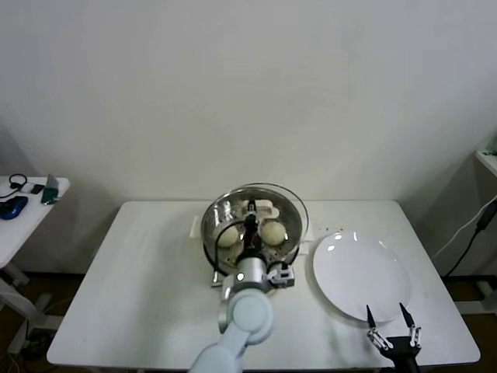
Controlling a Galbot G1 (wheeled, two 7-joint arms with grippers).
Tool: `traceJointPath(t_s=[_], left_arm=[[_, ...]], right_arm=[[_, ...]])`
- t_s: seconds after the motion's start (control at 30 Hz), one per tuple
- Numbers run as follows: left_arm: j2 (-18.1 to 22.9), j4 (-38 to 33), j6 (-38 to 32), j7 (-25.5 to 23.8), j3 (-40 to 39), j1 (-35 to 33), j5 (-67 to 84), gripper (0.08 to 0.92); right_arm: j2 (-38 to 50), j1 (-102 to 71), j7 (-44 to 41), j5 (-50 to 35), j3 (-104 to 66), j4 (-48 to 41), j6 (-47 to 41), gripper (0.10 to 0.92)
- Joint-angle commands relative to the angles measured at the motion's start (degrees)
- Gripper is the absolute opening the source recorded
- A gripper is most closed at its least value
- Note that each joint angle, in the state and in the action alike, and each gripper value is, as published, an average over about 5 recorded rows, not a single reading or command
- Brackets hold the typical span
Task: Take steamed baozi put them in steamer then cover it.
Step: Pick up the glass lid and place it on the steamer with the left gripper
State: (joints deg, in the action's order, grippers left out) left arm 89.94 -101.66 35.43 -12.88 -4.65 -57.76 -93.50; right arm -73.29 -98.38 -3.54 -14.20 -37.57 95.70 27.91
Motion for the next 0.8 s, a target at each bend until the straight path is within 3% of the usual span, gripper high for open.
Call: traceJointPath(t_s=[0.03, 0.8], left_arm=[[-0.10, 3.00, 0.14, 2.07, 0.61, 0.17, 0.22, 0.137], [-0.67, 3.90, -0.43, 4.71, 1.98, -1.16, 1.01, 0.137]], right_arm=[[0.05, -0.08, -0.05, -0.04, -0.30, 0.08, 0.19, 0.823], [-0.50, -0.24, -0.07, 0.22, -0.53, 0.17, 0.62, 0.823]])
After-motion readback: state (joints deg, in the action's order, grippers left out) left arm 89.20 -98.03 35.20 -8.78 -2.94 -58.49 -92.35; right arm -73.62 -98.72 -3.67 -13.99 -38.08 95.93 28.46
